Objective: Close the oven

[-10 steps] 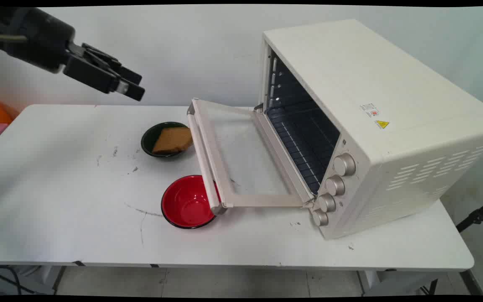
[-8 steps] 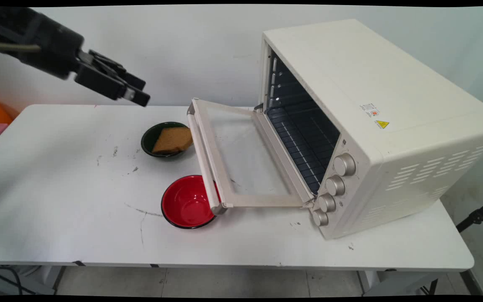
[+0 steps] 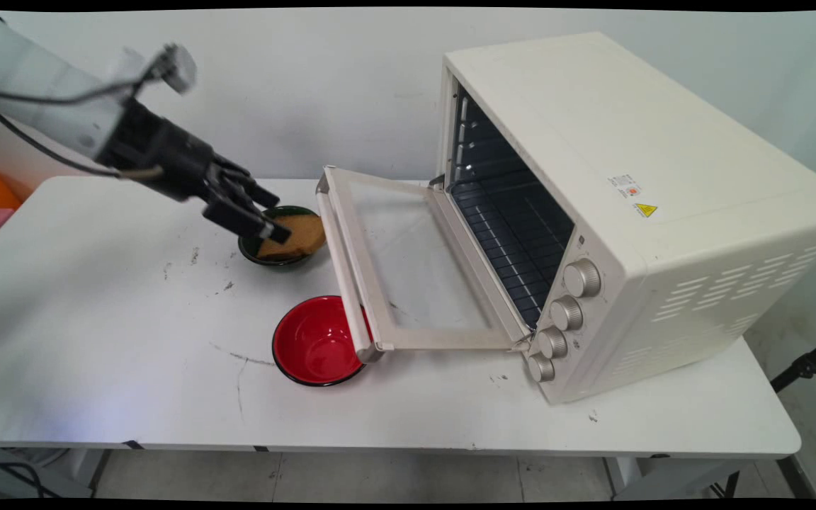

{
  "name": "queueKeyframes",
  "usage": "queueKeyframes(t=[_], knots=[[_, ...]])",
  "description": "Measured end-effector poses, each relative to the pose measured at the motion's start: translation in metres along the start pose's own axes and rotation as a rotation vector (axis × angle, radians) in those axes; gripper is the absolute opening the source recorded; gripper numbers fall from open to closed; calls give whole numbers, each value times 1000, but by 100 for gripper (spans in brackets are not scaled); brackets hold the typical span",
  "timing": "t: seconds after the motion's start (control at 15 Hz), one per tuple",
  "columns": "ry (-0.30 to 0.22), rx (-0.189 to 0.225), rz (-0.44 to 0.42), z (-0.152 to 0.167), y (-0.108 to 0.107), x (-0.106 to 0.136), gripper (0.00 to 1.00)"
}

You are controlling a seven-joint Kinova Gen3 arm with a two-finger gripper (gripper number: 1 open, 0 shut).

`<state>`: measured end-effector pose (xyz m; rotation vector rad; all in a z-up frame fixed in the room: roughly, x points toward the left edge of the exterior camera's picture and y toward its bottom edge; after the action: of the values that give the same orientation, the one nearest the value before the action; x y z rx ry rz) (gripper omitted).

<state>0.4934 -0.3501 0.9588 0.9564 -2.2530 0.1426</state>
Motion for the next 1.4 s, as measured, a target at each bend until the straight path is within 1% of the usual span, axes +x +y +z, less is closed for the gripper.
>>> queueKeyframes(t=[0.27,0.4,0.8,0.87,1.13,1.4], knots=[[-49,20,26,45,-16,-17,100],[-61,25,29,64,-22,-22,100],[-70,30,46,111,-37,-31,100],[-68,29,48,117,-38,-32,0],[-55,20,62,139,-41,-33,0],[-29,9,83,155,-44,-32,0]])
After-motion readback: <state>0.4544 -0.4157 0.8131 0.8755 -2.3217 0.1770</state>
